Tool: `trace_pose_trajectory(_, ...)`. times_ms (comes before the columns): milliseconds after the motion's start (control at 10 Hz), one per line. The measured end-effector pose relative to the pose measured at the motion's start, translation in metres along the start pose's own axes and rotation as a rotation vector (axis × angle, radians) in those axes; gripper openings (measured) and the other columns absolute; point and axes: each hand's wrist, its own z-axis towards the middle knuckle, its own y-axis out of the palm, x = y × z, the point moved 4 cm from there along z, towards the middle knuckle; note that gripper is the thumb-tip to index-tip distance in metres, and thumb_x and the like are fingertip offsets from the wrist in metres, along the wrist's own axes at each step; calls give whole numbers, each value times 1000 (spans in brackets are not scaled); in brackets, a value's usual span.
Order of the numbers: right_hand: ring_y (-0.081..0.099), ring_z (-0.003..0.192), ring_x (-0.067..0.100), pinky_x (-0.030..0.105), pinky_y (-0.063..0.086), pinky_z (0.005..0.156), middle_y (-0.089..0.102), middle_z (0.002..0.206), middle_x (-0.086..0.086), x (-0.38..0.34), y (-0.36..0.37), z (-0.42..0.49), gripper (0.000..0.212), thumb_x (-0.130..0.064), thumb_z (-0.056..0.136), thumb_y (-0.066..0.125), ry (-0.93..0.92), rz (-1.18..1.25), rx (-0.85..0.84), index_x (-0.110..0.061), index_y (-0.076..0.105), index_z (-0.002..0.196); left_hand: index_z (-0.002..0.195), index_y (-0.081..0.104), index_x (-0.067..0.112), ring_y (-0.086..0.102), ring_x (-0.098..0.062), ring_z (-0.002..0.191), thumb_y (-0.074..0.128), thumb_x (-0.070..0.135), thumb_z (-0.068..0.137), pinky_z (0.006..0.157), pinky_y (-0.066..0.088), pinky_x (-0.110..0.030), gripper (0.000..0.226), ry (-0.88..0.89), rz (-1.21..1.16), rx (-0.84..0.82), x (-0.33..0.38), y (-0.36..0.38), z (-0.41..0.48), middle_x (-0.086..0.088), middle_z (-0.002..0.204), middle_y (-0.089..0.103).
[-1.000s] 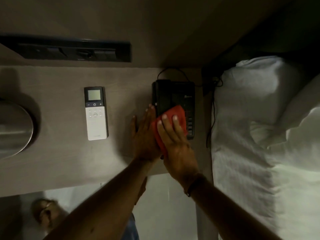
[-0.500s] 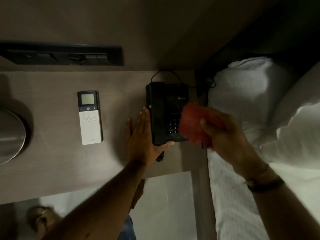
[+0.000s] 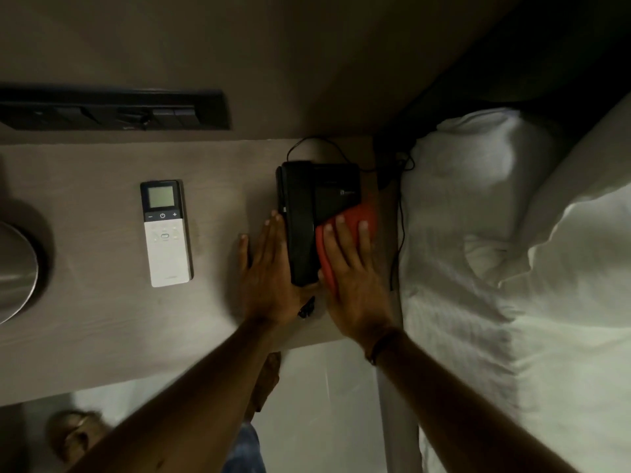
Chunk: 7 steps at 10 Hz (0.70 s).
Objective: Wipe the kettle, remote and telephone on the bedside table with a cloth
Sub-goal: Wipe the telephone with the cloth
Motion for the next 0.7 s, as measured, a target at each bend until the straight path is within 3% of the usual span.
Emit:
trace_pose_trajectory(200, -19, 162, 32, 53, 1, 128, -7, 179, -1, 4, 27, -55, 68, -32, 110, 38, 52, 69, -73, -27, 2, 168, 173, 4, 12, 8, -23, 168, 53, 92, 77, 137, 10, -58, 135, -1, 22, -6, -3, 6, -1, -10, 183, 12)
trace_pose_trajectory(300, -19, 163, 25, 40, -2, 128, -5, 178, -8, 3, 21, -65, 74, -14, 108, 48, 90, 212, -78, -29, 8, 168, 173, 7, 10, 13, -26, 169, 58, 90, 78, 137, 12, -59, 134, 10, -26, 14, -3, 6, -2, -12, 182, 16)
trace_pose_trajectory(400, 8, 164, 13, 28, 17, 130, 19, 176, -4, -5, -1, -77, 63, -8, 109, 48, 212, 597, -118, -35, 27, 161, 173, 7, 8, 12, -30, 170, 56, 94, 77, 136, 7, -64, 138, -12, -74, -14, 1, -1, -3, -13, 183, 14)
trace_pose_trajectory(500, 69, 122, 21, 37, 59, 95, 64, 141, 10, -15, -33, -100, 40, -32, 102, 56, 596, 1030, -59, -45, 52, 140, 172, -10, 11, -6, -31, 170, 62, 95, 69, 133, -10, -67, 152, -55, -23, -137, 10, -19, -8, -11, 183, -8)
trace_pose_trajectory(600, 77, 103, 46, 54, 61, 82, 73, 128, 22, -24, -58, -127, 57, -38, 90, 71, 854, 1324, -46, -26, 56, 144, 170, -20, 26, -15, -26, 169, 68, 79, 81, 136, -9, -57, 136, 20, -192, -171, 15, -59, -35, -3, 183, -15)
trace_pose_trajectory(700, 68, 102, 66, 58, 60, 75, 67, 126, 41, -78, -84, -137, 72, -27, 77, 86, 906, 1579, -160, -18, 58, 143, 160, 28, 61, 35, 5, 157, 53, 66, 96, 132, 35, -31, 69, -113, -768, -291, 11, -126, -80, 29, 170, 38)
